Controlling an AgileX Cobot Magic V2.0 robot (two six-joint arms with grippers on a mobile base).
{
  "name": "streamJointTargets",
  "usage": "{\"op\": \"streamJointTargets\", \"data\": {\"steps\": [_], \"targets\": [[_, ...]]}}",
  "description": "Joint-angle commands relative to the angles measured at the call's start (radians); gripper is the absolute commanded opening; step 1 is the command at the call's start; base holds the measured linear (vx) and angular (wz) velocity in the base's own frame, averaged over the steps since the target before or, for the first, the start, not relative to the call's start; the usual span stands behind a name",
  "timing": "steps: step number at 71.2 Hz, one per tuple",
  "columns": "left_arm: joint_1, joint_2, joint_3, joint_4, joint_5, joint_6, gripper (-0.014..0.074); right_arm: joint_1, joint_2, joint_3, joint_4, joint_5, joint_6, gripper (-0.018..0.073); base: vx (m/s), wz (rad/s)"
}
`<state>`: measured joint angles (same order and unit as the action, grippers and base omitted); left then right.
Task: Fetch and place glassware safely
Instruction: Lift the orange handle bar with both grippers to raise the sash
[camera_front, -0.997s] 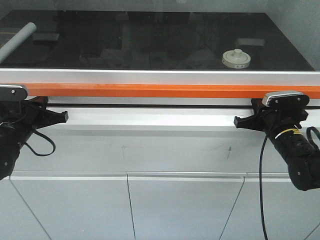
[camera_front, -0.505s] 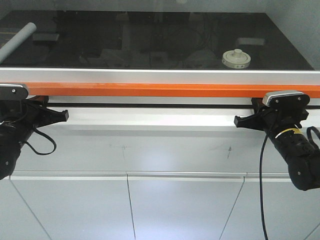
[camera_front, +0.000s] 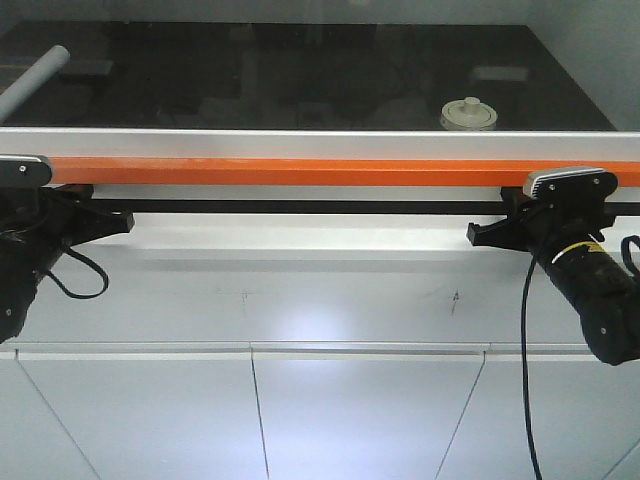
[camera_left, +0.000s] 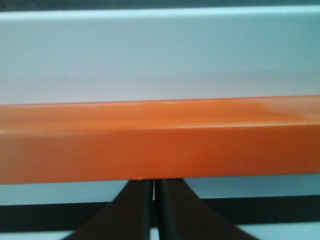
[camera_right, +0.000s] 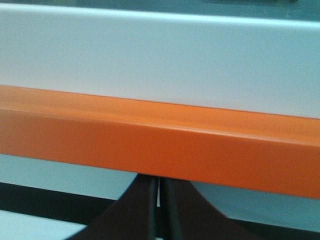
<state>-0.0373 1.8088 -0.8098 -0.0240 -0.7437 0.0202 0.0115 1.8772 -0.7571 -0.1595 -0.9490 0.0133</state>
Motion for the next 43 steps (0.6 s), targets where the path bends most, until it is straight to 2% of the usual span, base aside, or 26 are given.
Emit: {"op": "streamJointTargets", "data": {"steps": [1,31,43], "targets": [[0.002,-0.082,-0.086,0.005,-0.176,-0.004,-0.0007,-0.007,-0.058,-0.127,0.035,-0.171,0.003,-0.0003,-0.01,-0.06],[0.002,-0.082,-0.145,0.005,-0.135,-0.004,-0.0007,-0.007,-0.058,-0.276,-0.01,-0.031,0.02,-0.0003,-0.04,-0.08],[0.002,-0.082,-0.17,0.005,-0.104,0.033,-0.0007,-0.007,-0.058,-0.304,-0.01,-0.025,0.038,-0.0003,-0.04,-0.08]]}}
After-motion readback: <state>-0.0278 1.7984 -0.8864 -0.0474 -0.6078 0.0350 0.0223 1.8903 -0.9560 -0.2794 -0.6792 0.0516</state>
